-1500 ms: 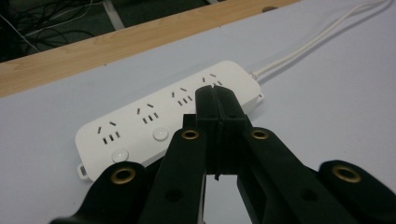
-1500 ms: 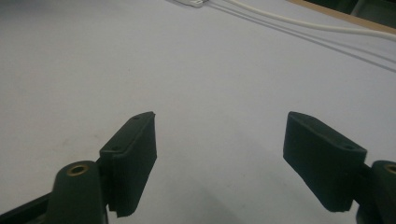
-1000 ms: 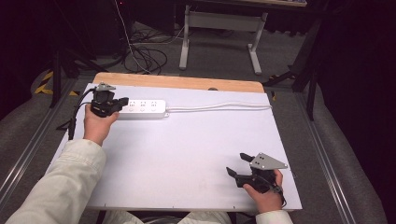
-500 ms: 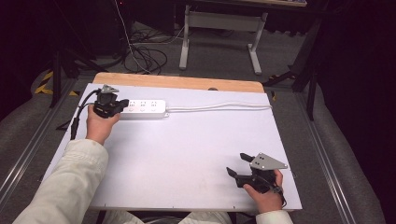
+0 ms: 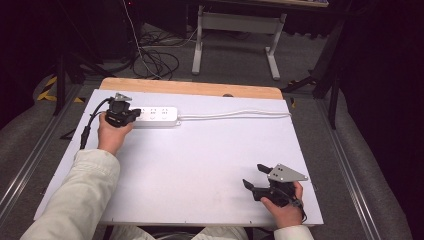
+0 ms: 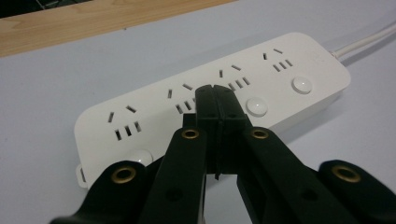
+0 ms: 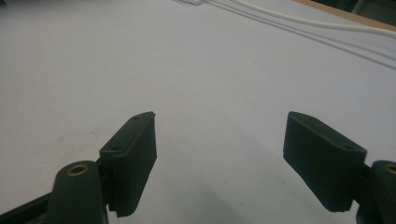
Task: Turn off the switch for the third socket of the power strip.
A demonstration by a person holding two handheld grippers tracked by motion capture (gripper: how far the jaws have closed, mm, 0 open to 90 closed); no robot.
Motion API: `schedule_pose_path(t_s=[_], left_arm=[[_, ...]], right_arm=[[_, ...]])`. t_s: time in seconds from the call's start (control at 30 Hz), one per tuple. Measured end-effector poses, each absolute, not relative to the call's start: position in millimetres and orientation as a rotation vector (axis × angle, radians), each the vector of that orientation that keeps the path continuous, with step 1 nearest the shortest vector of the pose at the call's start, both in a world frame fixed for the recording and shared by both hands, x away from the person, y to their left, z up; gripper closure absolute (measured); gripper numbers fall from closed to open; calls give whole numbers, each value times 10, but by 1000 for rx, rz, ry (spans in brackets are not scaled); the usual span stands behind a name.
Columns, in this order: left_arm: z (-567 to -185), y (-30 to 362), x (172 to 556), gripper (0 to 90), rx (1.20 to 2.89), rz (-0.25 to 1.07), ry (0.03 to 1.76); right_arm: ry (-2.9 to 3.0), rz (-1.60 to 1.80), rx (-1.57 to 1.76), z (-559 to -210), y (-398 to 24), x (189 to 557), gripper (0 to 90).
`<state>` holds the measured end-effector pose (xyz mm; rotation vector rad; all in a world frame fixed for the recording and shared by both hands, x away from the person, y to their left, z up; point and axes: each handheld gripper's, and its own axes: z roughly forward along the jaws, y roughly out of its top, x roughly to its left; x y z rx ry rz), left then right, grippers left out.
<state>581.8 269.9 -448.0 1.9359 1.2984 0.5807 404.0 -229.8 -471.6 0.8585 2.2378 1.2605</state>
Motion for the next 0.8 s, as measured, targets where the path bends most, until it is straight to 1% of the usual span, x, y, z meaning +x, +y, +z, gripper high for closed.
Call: schedule_pose_path(t_s=[0.4, 0.8], left_arm=[[-4588, 2642, 5880, 899, 1969, 592, 1330], [-4598, 2625, 5886, 899, 1978, 605, 1341]], right_arm=[[2246, 1260, 859, -4726, -2299, 4051, 264], [2248, 1262, 858, -4728, -2297, 4048, 264]])
